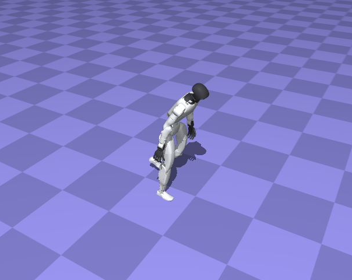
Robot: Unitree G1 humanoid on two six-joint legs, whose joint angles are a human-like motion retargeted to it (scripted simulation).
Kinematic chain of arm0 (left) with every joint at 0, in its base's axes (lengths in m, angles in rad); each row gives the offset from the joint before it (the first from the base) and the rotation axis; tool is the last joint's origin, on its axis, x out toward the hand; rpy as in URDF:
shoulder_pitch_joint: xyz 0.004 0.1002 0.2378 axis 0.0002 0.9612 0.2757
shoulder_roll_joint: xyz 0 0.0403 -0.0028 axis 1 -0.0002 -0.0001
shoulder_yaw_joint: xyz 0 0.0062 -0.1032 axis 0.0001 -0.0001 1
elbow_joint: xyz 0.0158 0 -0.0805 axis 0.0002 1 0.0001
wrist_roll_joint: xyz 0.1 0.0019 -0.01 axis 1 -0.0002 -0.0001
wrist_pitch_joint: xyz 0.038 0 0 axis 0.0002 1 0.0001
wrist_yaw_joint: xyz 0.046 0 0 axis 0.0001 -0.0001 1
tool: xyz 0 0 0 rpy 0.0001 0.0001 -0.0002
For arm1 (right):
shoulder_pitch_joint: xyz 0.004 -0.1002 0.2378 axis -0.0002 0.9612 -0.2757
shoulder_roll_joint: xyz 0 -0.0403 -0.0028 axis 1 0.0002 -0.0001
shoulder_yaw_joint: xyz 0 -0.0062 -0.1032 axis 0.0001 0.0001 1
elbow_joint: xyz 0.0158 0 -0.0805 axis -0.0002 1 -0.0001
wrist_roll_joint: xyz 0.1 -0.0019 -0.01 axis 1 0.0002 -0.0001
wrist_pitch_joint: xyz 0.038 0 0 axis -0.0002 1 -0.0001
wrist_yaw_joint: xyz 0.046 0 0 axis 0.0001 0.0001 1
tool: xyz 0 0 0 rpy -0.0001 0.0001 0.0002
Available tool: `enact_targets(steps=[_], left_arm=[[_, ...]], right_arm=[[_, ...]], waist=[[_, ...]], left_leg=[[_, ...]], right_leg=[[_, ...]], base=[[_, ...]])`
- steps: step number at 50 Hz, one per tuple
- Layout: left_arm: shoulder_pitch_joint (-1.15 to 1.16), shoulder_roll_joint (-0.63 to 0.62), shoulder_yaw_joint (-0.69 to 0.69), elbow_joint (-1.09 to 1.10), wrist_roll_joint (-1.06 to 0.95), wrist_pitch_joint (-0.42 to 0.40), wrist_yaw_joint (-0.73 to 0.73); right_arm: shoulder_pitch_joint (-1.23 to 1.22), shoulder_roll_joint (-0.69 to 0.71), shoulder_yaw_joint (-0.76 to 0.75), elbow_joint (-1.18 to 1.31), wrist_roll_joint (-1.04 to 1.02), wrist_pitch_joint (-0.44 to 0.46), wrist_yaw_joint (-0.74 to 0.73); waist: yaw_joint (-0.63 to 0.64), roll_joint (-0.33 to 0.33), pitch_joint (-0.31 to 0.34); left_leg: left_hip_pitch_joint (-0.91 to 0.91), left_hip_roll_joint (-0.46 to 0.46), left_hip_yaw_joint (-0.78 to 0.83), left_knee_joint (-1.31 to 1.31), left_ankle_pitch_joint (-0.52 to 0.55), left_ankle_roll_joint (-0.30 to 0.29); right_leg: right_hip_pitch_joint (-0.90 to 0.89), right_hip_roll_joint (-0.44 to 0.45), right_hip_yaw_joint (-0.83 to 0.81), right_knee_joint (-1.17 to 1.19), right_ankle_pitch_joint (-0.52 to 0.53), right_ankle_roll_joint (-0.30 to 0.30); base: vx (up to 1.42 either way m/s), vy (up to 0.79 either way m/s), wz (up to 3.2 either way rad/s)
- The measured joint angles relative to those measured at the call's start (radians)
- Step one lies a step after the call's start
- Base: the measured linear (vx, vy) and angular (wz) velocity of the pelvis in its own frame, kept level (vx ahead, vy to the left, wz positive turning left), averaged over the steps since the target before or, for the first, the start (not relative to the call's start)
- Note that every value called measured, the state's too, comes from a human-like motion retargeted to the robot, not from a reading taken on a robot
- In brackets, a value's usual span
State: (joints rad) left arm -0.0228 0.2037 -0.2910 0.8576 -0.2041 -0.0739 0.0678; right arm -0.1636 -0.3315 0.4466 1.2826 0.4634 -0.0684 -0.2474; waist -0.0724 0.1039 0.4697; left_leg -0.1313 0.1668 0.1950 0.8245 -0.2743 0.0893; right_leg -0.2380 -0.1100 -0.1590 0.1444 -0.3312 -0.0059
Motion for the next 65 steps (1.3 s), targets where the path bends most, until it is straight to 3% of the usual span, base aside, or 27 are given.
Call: enact_targets(steps=[2,4,8,12,16,19,20,23,25,27,29,32,34,37,40,42,45,47,50,53,55,58,60,62,63,65], left_arm=[[0.093,-0.005,0.003,0.036,-0.005,0.019,0.101],[0.177,0.017,-0.015,0.081,0.030,0.046,0.124],[0.280,0.100,-0.040,0.193,0.190,0.088,-0.010],[0.277,0.134,-0.036,0.368,0.309,0.107,-0.096],[0.234,0.127,0.002,0.493,0.320,0.109,-0.114],[0.187,0.127,0.051,0.526,0.234,0.079,-0.165],[0.157,0.128,0.063,0.543,0.186,0.073,-0.187],[-0.004,0.089,0.037,0.619,0.050,0.129,-0.107],[-0.149,0.053,0.009,0.646,0.041,0.205,0.051],[-0.298,0.020,0.018,0.623,0.124,0.266,0.168],[-0.430,0.000,0.039,0.563,0.220,0.253,0.187],[-0.594,0.007,-0.007,0.435,0.267,0.129,0.136],[-0.697,0.046,-0.095,0.328,0.249,0.084,0.134],[-0.870,0.149,-0.237,0.174,0.264,0.082,0.139],[-1.101,0.272,-0.385,0.079,0.352,0.086,0.096],[-1.298,0.334,-0.494,0.090,0.436,0.076,0.052],[-1.534,0.354,-0.599,0.166,0.575,0.104,0.041],[-1.597,0.311,-0.566,0.214,0.604,0.165,0.085],[-1.545,0.196,-0.389,0.209,0.495,0.234,0.222],[-1.316,0.079,-0.211,0.076,0.284,0.164,0.279],[-1.114,0.023,-0.134,-0.026,0.209,0.094,0.226],[-0.818,-0.004,-0.066,-0.099,0.267,0.020,0.031],[-0.661,-0.009,-0.031,-0.097,0.276,-0.018,-0.077],[-0.554,-0.022,-0.016,-0.059,0.147,-0.026,-0.112],[-0.520,-0.032,-0.016,-0.032,0.044,-0.014,-0.104],[-0.496,-0.051,-0.017,0.032,-0.159,0.031,-0.040]], right_arm=[[-0.055,-0.005,-0.045,-0.014,0.043,-0.048,-0.117],[-0.118,-0.003,-0.084,-0.029,0.057,-0.085,-0.221],[-0.249,0.004,-0.080,-0.089,0.039,-0.127,-0.327],[-0.385,-0.037,0.045,-0.221,-0.028,-0.138,-0.255],[-0.519,-0.106,0.145,-0.374,-0.170,-0.145,-0.136],[-0.564,-0.071,0.095,-0.420,-0.028,-0.200,-0.076],[-0.566,-0.038,0.054,-0.419,0.087,-0.226,-0.052],[-0.481,0.060,-0.079,-0.422,0.422,-0.268,-0.022],[-0.389,0.088,-0.123,-0.413,0.462,-0.255,-0.081],[-0.282,0.085,-0.121,-0.371,0.298,-0.189,-0.148],[-0.168,0.069,-0.097,-0.307,0.062,-0.113,-0.165],[-0.010,0.038,-0.036,-0.173,-0.161,-0.064,-0.138],[0.076,0.010,-0.010,-0.076,-0.142,-0.038,-0.116],[0.181,-0.054,-0.023,0.040,-0.051,0.028,-0.043],[0.267,-0.139,-0.032,0.097,-0.037,0.088,0.081],[0.299,-0.177,0.017,0.116,-0.032,0.079,0.125],[0.303,-0.188,0.083,0.133,-0.026,0.043,0.075],[0.255,-0.169,0.052,0.121,-0.041,0.040,0.006],[0.144,-0.106,-0.040,0.060,-0.030,0.028,-0.085],[-0.004,-0.009,-0.015,-0.026,0.071,-0.019,-0.089],[-0.114,0.056,0.027,-0.086,0.080,-0.043,-0.072],[-0.292,0.153,0.015,-0.173,-0.053,-0.053,-0.025],[-0.411,0.213,-0.047,-0.228,-0.106,-0.069,0.003],[-0.511,0.246,-0.103,-0.263,0.003,-0.100,0.025],[-0.550,0.246,-0.118,-0.268,0.107,-0.111,0.035],[-0.595,0.204,-0.130,-0.265,0.314,-0.109,0.048]], waist=[[0.055,0.014,-0.010],[0.111,0.005,-0.034],[0.238,-0.052,-0.095],[0.339,-0.127,-0.132],[0.405,-0.156,-0.146],[0.416,-0.159,-0.139],[0.408,-0.165,-0.133],[0.354,-0.192,-0.108],[0.313,-0.197,-0.094],[0.260,-0.185,-0.100],[0.184,-0.161,-0.121],[0.028,-0.110,-0.156],[-0.081,-0.085,-0.165],[-0.220,-0.066,-0.152],[-0.280,-0.072,-0.108],[-0.265,-0.099,-0.066],[-0.209,-0.095,-0.046],[-0.173,-0.088,-0.062],[-0.132,-0.112,-0.121],[-0.083,-0.161,-0.197],[-0.044,-0.196,-0.243],[0.026,-0.232,-0.298],[0.086,-0.239,-0.310],[0.145,-0.232,-0.296],[0.167,-0.227,-0.282],[0.184,-0.224,-0.241]], left_leg=[[-0.071,0.014,0.002,0.168,0.035,0.021],[-0.141,-0.011,-0.007,0.277,-0.006,0.037],[-0.263,-0.071,0.025,0.281,-0.058,0.053],[-0.300,-0.107,0.122,-0.029,-0.095,0.042],[-0.223,-0.153,0.159,-0.579,-0.091,-0.015],[-0.171,-0.172,0.115,-0.761,-0.045,-0.050],[-0.157,-0.176,0.096,-0.750,-0.037,-0.036],[-0.158,-0.190,0.056,-0.515,-0.190,0.066],[-0.159,-0.189,0.044,-0.374,-0.274,0.083],[-0.116,-0.175,0.032,-0.343,-0.307,0.044],[-0.047,-0.160,0.001,-0.396,-0.291,-0.007],[0.053,-0.132,-0.061,-0.517,-0.193,-0.072],[0.104,-0.119,-0.099,-0.572,-0.108,-0.116],[0.196,-0.106,-0.153,-0.621,-0.004,-0.157],[0.291,-0.089,-0.186,-0.576,0.032,-0.116],[0.295,-0.089,-0.182,-0.387,0.015,-0.063],[0.185,-0.035,-0.152,0.004,0.079,-0.020],[0.086,-0.006,-0.150,0.199,0.102,-0.006],[-0.045,-0.026,-0.147,0.324,-0.010,0.017],[-0.115,-0.053,-0.070,0.205,-0.082,0.029],[-0.128,-0.076,-0.007,0.028,-0.099,0.014],[-0.114,-0.098,0.047,-0.353,-0.068,-0.021],[-0.090,-0.092,0.085,-0.607,-0.059,-0.040],[-0.071,-0.076,0.150,-0.741,-0.033,-0.063],[-0.064,-0.072,0.172,-0.749,-0.013,-0.060],[-0.059,-0.077,0.165,-0.630,-0.073,-0.003]], right_leg=[[0.027,0.011,0.023,0.039,-0.035,-0.004],[0.064,0.002,0.032,0.054,-0.053,0.011],[0.127,-0.037,0.046,0.061,-0.021,0.037],[0.181,-0.063,0.078,0.049,0.088,0.082],[0.254,-0.037,0.130,0.050,0.201,0.126],[0.319,-0.011,0.182,0.117,0.233,0.115],[0.325,-0.008,0.198,0.175,0.231,0.102],[0.225,-0.006,0.238,0.556,0.198,0.092],[0.129,-0.021,0.211,0.796,0.134,0.078],[0.042,-0.057,0.139,0.902,0.045,0.041],[-0.033,-0.065,0.084,0.877,-0.013,0.021],[-0.105,-0.038,0.024,0.619,-0.019,0.022],[-0.111,-0.032,-0.014,0.338,0.016,0.026],[-0.104,-0.033,-0.045,-0.025,0.054,0.056],[-0.092,-0.024,-0.053,-0.138,0.119,0.100],[-0.055,-0.017,-0.048,-0.077,0.177,0.068],[-0.063,0.041,-0.027,0.145,0.055,-0.045],[-0.088,0.067,-0.041,0.303,-0.031,-0.075],[-0.053,0.062,-0.045,0.383,-0.051,-0.038],[0.056,0.053,-0.001,0.290,0.022,-0.008],[0.133,0.041,0.035,0.212,0.092,0.016],[0.227,0.031,0.102,0.127,0.186,0.057],[0.290,0.034,0.149,0.096,0.229,0.074],[0.349,0.036,0.187,0.114,0.247,0.067],[0.366,0.034,0.199,0.157,0.249,0.055],[0.352,0.013,0.204,0.344,0.250,0.032]], base=[[0.80,-0.16,-0.88],[0.82,-0.12,-0.61],[0.83,-0.07,-0.39],[0.84,0.00,-0.36],[0.89,0.09,-0.62],[0.95,0.14,-0.41],[0.96,0.16,0.23],[0.96,0.14,0.68],[0.96,0.09,0.82],[0.96,0.07,0.76],[0.96,0.04,0.85],[0.96,-0.05,1.13],[0.98,-0.15,1.30],[1.03,-0.26,1.13],[1.06,-0.34,0.36],[1.03,-0.36,-0.45],[1.00,-0.31,-0.89],[1.00,-0.22,-0.76],[1.03,-0.16,-0.38],[1.04,-0.10,-0.58],[1.05,-0.02,-0.98],[1.06,0.07,-1.23],[1.06,0.16,-1.32],[1.05,0.23,-1.03],[1.03,0.28,-0.52],[1.00,0.33,0.12]])
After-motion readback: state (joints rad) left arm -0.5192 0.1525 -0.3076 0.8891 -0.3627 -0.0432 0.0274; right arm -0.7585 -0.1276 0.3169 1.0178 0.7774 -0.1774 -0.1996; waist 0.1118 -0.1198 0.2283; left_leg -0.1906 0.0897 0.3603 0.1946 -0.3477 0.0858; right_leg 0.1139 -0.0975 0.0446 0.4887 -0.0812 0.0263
